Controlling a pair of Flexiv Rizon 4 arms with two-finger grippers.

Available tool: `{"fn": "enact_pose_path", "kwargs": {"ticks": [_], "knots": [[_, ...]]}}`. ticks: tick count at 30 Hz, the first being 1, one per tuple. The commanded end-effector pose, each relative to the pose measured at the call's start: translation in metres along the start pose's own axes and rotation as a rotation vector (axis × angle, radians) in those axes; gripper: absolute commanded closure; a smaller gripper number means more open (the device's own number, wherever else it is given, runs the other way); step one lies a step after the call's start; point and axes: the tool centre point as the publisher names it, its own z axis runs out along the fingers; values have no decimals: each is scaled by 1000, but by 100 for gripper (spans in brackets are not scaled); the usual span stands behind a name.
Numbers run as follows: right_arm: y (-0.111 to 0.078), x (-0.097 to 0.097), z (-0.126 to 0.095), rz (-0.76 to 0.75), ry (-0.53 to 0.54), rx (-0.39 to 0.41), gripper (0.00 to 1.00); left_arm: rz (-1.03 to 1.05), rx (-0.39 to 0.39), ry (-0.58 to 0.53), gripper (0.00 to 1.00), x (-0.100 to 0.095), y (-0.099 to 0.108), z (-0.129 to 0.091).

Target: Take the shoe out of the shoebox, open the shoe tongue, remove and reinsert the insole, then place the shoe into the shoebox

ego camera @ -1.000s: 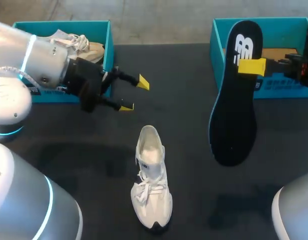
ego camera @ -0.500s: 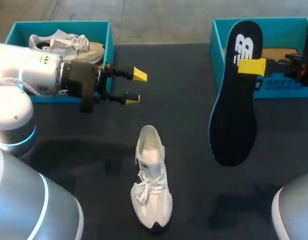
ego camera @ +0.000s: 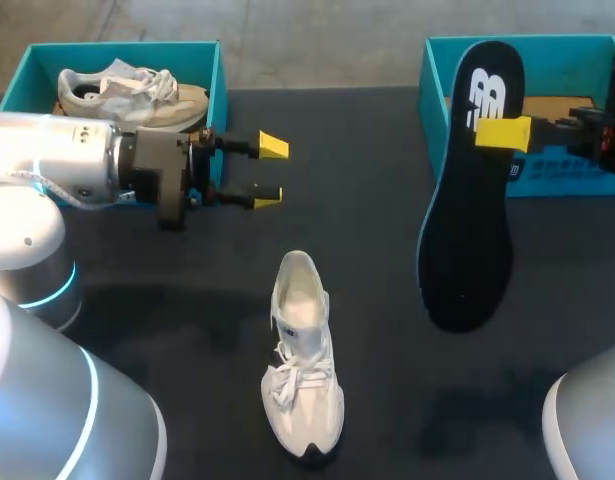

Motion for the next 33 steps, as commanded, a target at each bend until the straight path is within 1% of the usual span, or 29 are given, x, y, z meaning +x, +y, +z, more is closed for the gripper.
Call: {"fn": "enact_pose_path", "kwargs": {"ticks": [1,10,11,13,15,19,20,22,25,26,33], "knots": [[-7,4,-2,1,-10,-12,100,-7,-1,-6,0,-1,1,0],[-7,4,-2,1,-10,-12,100,-7,-1,-6,0,-1,1,0],[-3,1,-1,5,-8,6,100,-7,-1,-6,0,-1,1,0],[7,-10,4,25,-5,45,100,-7,-1,-6,0,-1,1,0],[17,-20,8,26,12,52,100,-7,-1,-6,0,-1,1,0],[32,-42,11,72,23,92,100,-7,-1,-6,0,-1,1,0],[34,-46,11,79,20,98,100,-7,-1,-6,0,-1,1,0],[43,-56,12,90,57,97,100,-7,-1,-6,0,-1,1,0],[53,-69,12,105,80,112,100,-7,-1,-6,0,-1,1,0],[58,-76,14,114,83,123,100,-7,-1,-6,0,-1,1,0],[73,-112,29,176,102,177,100,-7,-1,-6,0,-1,1,0]]}}
